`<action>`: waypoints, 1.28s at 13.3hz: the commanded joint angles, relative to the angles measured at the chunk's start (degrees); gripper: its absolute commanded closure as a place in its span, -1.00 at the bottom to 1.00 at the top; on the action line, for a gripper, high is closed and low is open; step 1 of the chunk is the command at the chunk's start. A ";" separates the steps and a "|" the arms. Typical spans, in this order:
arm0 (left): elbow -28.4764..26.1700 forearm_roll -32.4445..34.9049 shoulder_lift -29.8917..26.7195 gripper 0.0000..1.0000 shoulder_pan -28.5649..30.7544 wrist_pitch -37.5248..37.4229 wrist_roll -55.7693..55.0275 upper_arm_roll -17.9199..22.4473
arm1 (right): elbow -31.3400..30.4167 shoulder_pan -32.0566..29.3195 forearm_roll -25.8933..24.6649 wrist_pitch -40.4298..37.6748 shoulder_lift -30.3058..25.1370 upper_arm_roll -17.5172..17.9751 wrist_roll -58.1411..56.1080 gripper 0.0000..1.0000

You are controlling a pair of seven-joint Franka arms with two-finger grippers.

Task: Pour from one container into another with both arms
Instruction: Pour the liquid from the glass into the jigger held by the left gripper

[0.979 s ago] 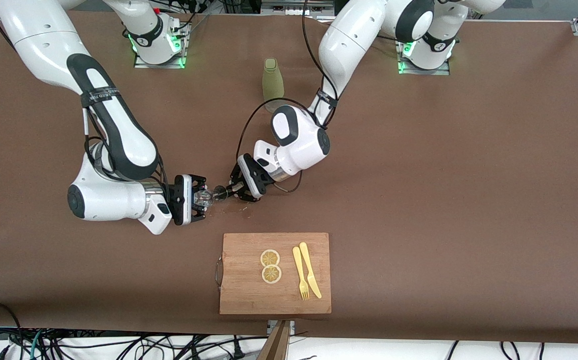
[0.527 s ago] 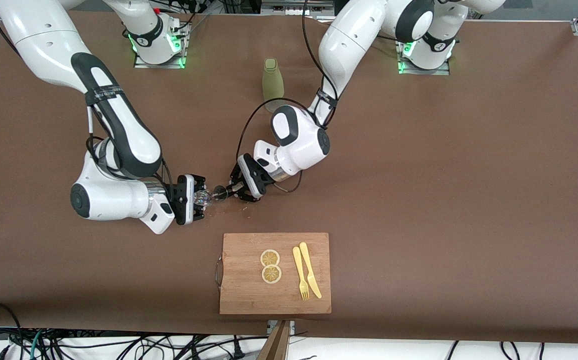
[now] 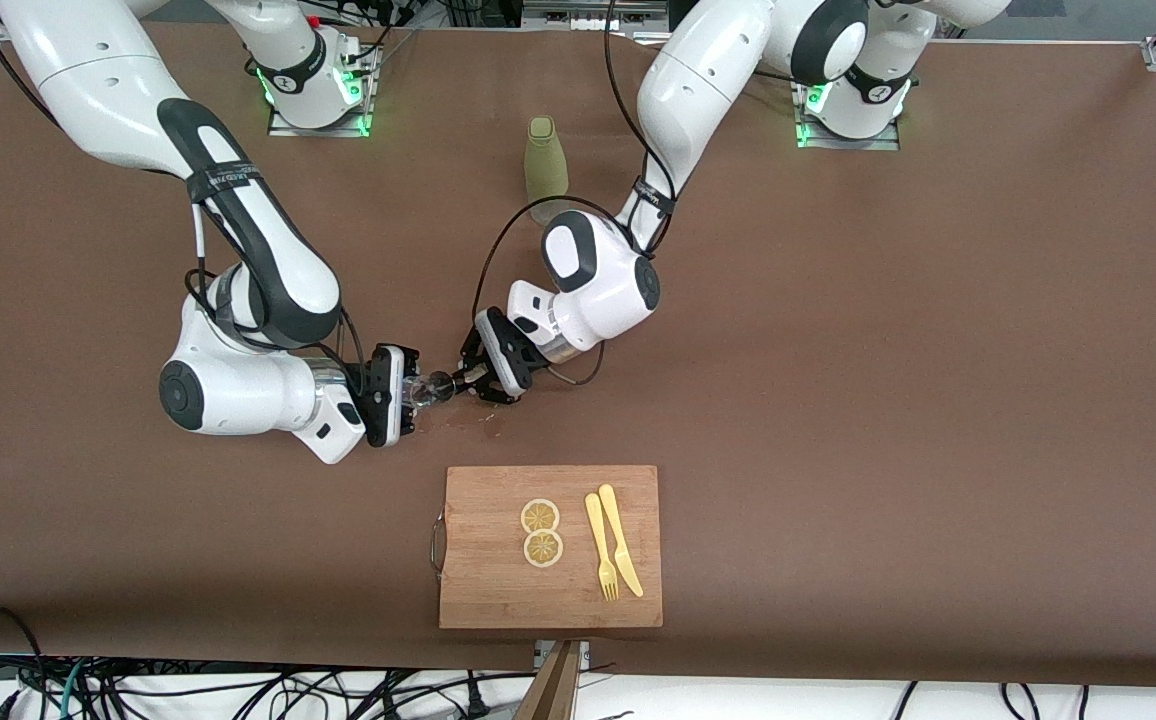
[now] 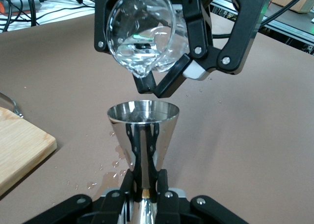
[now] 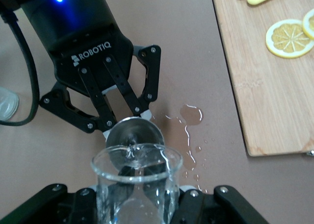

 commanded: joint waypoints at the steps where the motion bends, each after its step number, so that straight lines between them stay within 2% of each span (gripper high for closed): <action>1: 2.49 -1.65 1.50 1.00 -0.44 0.81 0.15 1.00 | 0.06 -0.26 -1.39 -0.08 -0.80 0.80 1.76 0.71; 8: 2.49 -1.65 1.50 1.00 -0.44 0.81 0.15 1.00 | -0.29 -1.66 -0.16 -0.70 -1.51 0.71 -5.52 0.70; 14: 2.40 -1.57 1.07 1.00 0.35 0.72 -0.03 1.08 | -0.73 -4.56 9.93 -0.52 -1.77 -0.08 -15.53 0.69; 17: 2.23 -1.48 -1.48 1.00 6.75 -1.81 4.35 -1.18 | -2.05 -5.27 20.54 -0.79 -1.60 -3.84 -25.01 0.69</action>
